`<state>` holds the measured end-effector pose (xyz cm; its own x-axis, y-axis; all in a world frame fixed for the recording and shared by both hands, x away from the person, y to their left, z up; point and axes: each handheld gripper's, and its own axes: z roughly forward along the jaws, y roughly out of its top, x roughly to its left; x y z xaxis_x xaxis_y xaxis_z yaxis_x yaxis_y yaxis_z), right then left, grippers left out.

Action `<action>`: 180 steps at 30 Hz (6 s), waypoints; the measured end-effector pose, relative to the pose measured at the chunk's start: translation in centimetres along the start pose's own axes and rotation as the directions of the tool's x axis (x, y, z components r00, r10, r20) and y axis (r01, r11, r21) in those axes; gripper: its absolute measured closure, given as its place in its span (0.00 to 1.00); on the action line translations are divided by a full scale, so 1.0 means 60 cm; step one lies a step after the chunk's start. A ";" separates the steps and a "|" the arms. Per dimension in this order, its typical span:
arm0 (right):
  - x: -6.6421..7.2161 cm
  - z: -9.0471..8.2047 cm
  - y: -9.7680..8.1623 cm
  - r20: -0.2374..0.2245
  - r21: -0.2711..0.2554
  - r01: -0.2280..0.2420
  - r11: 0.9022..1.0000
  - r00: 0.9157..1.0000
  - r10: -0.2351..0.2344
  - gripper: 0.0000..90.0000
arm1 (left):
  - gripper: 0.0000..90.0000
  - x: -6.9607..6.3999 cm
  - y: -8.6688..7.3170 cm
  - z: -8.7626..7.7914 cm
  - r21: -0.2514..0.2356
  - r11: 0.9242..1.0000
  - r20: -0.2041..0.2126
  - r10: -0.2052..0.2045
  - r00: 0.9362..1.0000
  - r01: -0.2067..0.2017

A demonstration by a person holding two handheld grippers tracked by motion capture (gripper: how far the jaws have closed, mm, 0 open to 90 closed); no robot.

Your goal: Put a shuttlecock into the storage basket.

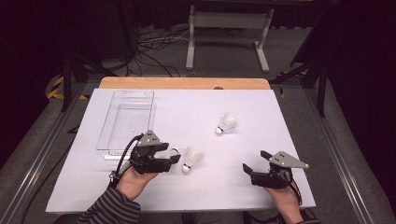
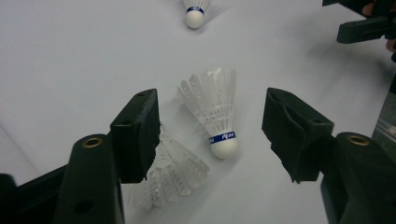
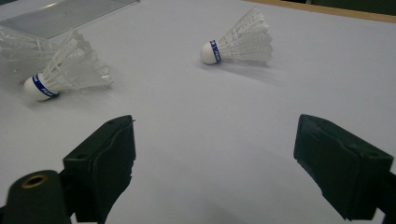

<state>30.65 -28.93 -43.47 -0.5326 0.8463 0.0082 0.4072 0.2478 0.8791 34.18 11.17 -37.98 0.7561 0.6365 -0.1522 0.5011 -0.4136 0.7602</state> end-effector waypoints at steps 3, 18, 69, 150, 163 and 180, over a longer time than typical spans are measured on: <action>0.000 0.002 -0.001 0.005 0.013 0.001 1.000 1.000 -0.001 0.15 | 0.45 -0.001 0.000 0.002 0.030 1.000 -0.003 0.008 1.000 -0.008; 0.000 0.001 0.000 -0.006 -0.001 -0.004 1.000 1.000 0.004 0.15 | 0.45 0.008 0.005 0.007 0.136 0.991 -0.017 0.003 1.000 -0.001; 0.001 0.003 0.000 -0.013 0.010 0.002 1.000 1.000 -0.002 0.15 | 0.46 0.024 -0.002 0.023 0.320 0.946 -0.072 0.071 0.995 -0.045; -0.001 0.004 -0.001 -0.018 0.014 -0.008 1.000 1.000 0.008 0.15 | 1.00 0.049 -0.001 0.051 0.363 0.932 -0.118 0.043 0.992 0.003; -0.001 0.004 -0.001 -0.019 0.014 -0.008 1.000 1.000 0.008 0.15 | 1.00 0.046 -0.001 0.039 0.338 0.941 -0.105 0.027 0.994 0.010; -0.001 0.003 0.000 -0.018 0.006 -0.011 1.000 1.000 0.011 0.15 | 1.00 0.049 0.002 0.004 0.271 0.963 -0.069 0.004 0.998 0.015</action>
<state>30.80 -28.91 -43.55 -0.5412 0.8405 0.0264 0.4177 0.2414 0.8759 36.55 12.82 -38.51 0.7272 0.6783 -0.1054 0.6076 -0.5647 0.5584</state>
